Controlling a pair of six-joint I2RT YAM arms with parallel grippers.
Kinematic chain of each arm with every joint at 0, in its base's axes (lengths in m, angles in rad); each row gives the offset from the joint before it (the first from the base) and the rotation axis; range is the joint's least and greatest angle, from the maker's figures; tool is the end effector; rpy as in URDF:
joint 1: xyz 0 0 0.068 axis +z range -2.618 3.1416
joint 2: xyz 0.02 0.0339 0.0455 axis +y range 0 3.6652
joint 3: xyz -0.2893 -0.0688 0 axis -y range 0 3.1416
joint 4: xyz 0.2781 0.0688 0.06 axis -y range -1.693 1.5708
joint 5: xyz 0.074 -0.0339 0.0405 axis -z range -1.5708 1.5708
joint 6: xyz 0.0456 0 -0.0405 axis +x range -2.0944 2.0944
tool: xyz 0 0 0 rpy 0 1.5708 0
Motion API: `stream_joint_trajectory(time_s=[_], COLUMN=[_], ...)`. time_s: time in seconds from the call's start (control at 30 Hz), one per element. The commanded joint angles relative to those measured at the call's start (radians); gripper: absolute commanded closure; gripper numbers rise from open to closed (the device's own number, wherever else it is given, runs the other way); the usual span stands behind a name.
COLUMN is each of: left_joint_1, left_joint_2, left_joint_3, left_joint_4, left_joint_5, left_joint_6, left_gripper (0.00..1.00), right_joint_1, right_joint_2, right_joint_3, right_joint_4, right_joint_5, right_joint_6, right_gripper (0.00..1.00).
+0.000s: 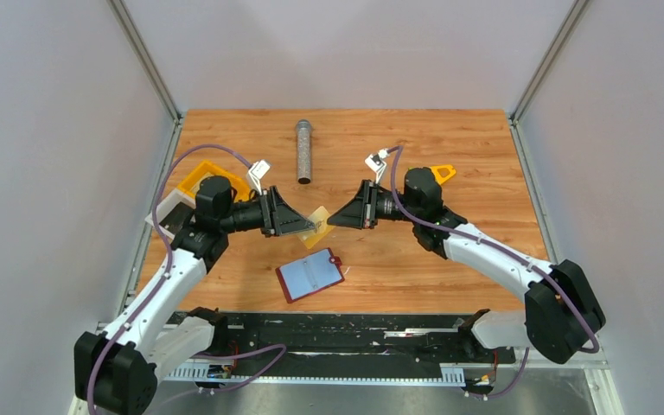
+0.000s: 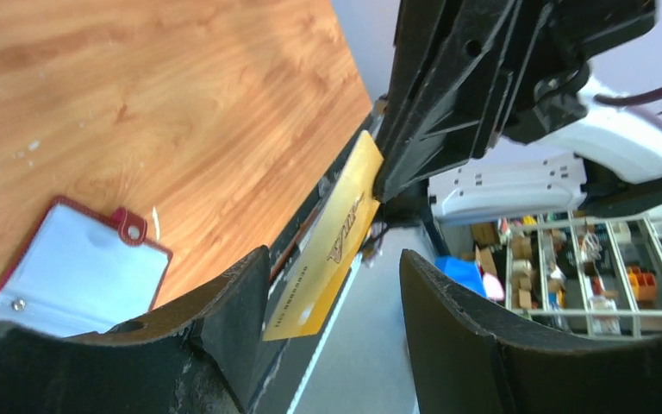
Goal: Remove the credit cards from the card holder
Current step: Place the credit card in the storage box.
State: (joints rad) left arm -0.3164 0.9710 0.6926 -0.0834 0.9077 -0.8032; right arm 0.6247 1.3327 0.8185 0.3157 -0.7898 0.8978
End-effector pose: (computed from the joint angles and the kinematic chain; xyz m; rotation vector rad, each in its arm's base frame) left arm 0.2131 -0.1076 0.2974 0.1740 2.1272 -1.5779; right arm 0.2467 0.2178 0.2892 -0.3994 2.0506 1.7135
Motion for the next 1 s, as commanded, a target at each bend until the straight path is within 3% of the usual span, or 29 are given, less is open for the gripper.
stream_joint_trajectory(time_s=[0.0, 0.17, 0.27, 0.97], left_joint_1=[0.007, 0.007, 0.006, 0.007], left_joint_2=[-0.067, -0.088, -0.082, -0.15], left_joint_3=[-0.053, -0.173, -0.21, -0.244], left_joint_4=[0.154, 0.463, 0.536, 0.522], left_joint_5=[-0.07, -0.094, -0.092, -0.175], left_joint_6=[-0.157, -0.37, -0.422, -0.476], left_gripper=[0.35, 0.38, 0.39, 0.61], right_joint_1=[-0.006, -0.006, -0.007, -0.007], right_joint_2=[-0.069, -0.103, -0.11, -0.126], right_joint_3=[-0.049, -0.102, -0.108, -0.141], right_joint_4=[0.158, 0.203, 0.206, 0.172], right_joint_5=[0.141, 0.227, 0.247, 0.315], right_joint_6=[0.106, 0.168, 0.18, 0.189], right_gripper=[1.0, 1.0, 1.0, 1.0])
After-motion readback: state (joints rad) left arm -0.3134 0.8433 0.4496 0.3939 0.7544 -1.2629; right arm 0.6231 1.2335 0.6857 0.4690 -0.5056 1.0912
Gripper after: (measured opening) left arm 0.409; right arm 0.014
